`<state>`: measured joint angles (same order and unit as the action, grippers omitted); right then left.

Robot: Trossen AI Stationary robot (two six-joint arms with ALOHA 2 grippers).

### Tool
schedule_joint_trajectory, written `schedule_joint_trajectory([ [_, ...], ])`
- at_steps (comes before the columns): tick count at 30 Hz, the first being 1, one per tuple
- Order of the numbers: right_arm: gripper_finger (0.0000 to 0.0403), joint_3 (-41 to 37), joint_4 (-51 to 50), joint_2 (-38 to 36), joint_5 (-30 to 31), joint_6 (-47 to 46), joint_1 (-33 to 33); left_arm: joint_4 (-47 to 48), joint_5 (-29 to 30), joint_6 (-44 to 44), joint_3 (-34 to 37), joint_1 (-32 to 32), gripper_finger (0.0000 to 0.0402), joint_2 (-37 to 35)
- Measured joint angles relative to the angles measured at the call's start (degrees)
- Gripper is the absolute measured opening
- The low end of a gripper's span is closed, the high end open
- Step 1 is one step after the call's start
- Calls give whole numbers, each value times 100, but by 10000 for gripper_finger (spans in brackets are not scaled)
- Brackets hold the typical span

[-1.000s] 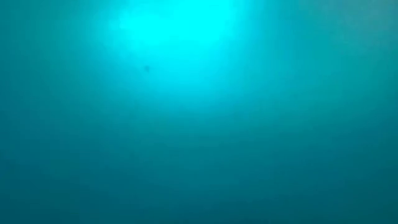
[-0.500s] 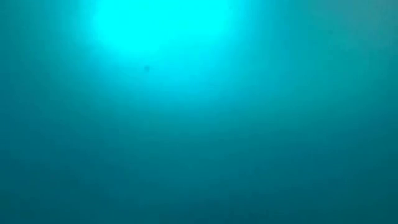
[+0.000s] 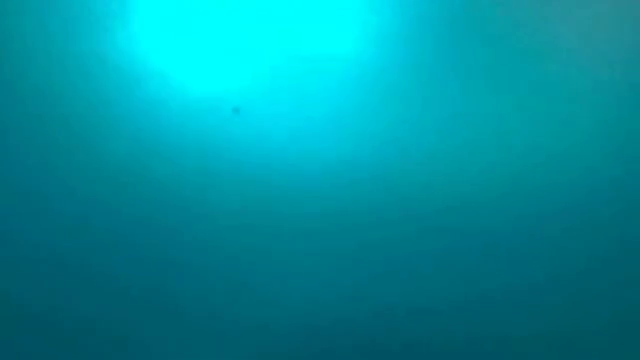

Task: Sort silverware by color (type)
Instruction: Put the black spoon into the green bin

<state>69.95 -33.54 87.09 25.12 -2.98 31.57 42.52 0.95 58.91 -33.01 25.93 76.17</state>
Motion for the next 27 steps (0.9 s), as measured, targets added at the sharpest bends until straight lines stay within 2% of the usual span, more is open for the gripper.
schedule_joint_trajectory([
  [8, 132, 0, 0, 0, -1, 0, 0, -223, -285, 144, -79, 21, 174, -189],
  [15, 132, 2, 2, 0, -1, 0, 0, -216, 544, 10, -400, 15, 169, -431],
  [19, 132, 2, 0, 0, -1, 0, 0, -196, 734, 27, -392, 13, 169, -353],
  [22, 132, 2, 2, 0, -1, 0, 0, -162, 668, 132, -312, 13, 169, -214],
  [27, 132, 2, 2, 0, -1, 0, 0, -199, 58, 187, -271, 39, 169, -41],
])
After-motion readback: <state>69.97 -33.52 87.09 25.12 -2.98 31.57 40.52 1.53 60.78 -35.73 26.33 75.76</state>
